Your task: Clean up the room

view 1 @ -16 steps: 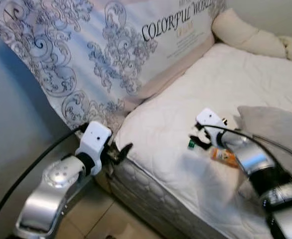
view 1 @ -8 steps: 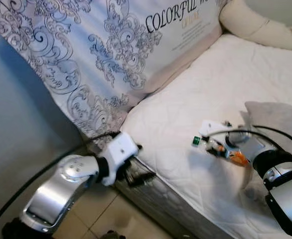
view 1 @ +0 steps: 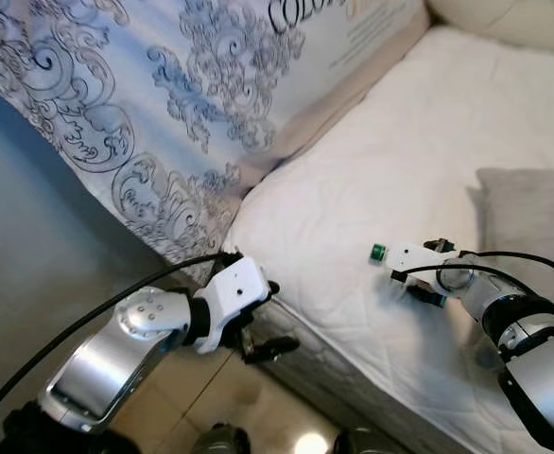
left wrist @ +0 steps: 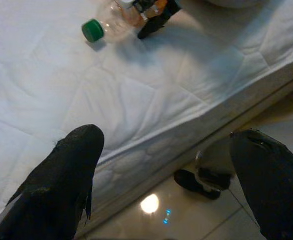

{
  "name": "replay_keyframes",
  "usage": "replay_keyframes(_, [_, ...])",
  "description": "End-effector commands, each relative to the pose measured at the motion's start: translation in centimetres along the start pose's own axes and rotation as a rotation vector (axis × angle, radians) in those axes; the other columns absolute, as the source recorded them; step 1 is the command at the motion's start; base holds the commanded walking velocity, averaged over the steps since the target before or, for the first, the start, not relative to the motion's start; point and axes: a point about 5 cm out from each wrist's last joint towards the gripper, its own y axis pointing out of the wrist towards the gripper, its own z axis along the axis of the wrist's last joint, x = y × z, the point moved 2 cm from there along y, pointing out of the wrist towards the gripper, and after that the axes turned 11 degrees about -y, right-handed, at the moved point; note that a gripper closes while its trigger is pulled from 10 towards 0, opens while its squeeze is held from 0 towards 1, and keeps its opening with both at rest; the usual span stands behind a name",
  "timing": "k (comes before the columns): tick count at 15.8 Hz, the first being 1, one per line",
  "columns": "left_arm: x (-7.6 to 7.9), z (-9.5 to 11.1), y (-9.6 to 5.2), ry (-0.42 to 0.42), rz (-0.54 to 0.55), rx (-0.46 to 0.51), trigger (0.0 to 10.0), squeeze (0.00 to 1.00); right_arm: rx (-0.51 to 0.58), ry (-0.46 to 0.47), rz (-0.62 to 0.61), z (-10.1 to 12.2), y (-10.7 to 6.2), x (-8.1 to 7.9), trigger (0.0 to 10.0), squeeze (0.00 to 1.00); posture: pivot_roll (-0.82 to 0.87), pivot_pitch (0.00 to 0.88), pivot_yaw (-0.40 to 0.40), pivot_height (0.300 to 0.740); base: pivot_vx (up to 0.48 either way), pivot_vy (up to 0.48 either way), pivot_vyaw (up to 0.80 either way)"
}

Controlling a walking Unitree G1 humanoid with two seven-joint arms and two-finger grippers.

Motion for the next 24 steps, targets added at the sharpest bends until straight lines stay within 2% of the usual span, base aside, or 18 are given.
replay_keyframes(1, [0.5, -0.2, -0.2, -0.001, -0.027, -0.015, 10.0, 0.0, -0.015, 0.009, -0.045, -0.3, -0.1, 0.5, 5.6, 0.0, 0.07, 0.191, 0.092, 0.74, 0.0, 0.0, 0.0])
replay_keyframes(2, [0.6, -0.2, -0.3, 0.0, -0.029, -0.018, 10.0, 0.0, -0.018, 0.012, -0.058, -0.5, -0.1, 0.6, 2.4, 0.0, 0.07, 0.191, 0.092, 0.74, 0.0, 0.0, 0.0])
replay_keyframes(3, [0.6, -0.3, -0.3, 0.0, -0.03, -0.02, 10.0, 0.0, -0.017, 0.02, -0.067, -0.6, -0.2, 0.7, 1.0, 0.0, 0.07, 0.189, 0.091, 0.74, 0.0, 0.0, 0.0])
replay_keyframes(4, [0.6, -0.3, -0.3, -0.001, -0.031, -0.022, 10.0, 0.0, -0.014, 0.031, -0.073, -0.6, -0.2, 0.8, 0.0, 0.0, 0.07, 0.187, 0.09, 0.74, 0.0, 0.0, 0.0])
replay_keyframes(12, [0.7, -0.4, -0.3, -0.004, -0.022, -0.02, 10.0, 0.0, 0.014, 0.034, -0.126, 0.5, -0.4, 2.2, 0.0, 0.0, 0.06, 0.132, 0.087, 0.74, 0.0, 0.0, 0.0])
replay_keyframes(15, [0.6, -0.5, -0.2, -0.012, -0.009, -0.021, 10.0, 0.0, 0.022, 0.095, -0.135, 0.5, -0.5, 2.7, 0.0, 0.0, 0.06, 0.105, 0.086, 0.74, 0.0, 0.0, 0.0])
replay_keyframes(17, [0.4, -0.6, -0.1, -0.016, 0.033, -0.009, 10.0, 0.0, 0.058, 0.208, -0.148, 1.1, -0.6, 3.1, 0.0, 0.0, 0.05, 0.076, 0.089, 0.74, 0.0, 0.0, 0.0])
replay_keyframes(19, [0.1, -0.8, -0.4, -0.018, 0.093, 0.017, 10.0, 0.0, 0.145, 0.332, -0.167, 2.4, -0.7, 3.8, 0.0, 0.0, 0.03, 0.036, 0.098, 0.74, 0.0, 0.0, 0.0])
replay_keyframes(20, [0.0, -0.9, -0.6, -0.028, 0.125, 0.034, 10.0, 0.0, 0.25, 0.443, -0.173, 3.6, -0.9, 4.2, 0.0, 0.0, 0.02, 0.024, 0.104, 0.74, 0.0, 0.0, 0.0])
replay_keyframes(22, [-0.6, -1.2, -1.4, -0.078, 0.253, 0.085, 10.0, 0.0, 0.573, 0.788, -0.251, 6.5, -2.2, 6.2, 0.0, 0.0, 0.0, 0.0, 0.118, 0.74, 0.0, 0.0, 0.0])
replay_keyframes(23, [-1.3, -1.1, -1.8, -0.09, 0.36, 0.123, 10.0, 0.0, 0.678, 0.913, -0.279, 6.9, -2.9, 6.4, 0.0, 0.0, -0.01, 0.0, 0.121, 0.74, 0.0, 0.0, 0.0])
replay_keyframes(24, [-1.9, -1.3, -2.2, -0.138, 0.436, 0.146, 10.0, 0.0, 0.73, 0.987, -0.277, 7.0, -3.4, 5.8, 0.0, 0.0, -0.03, 0.0, 0.122, 0.74, 0.0, 0.0, 0.0])
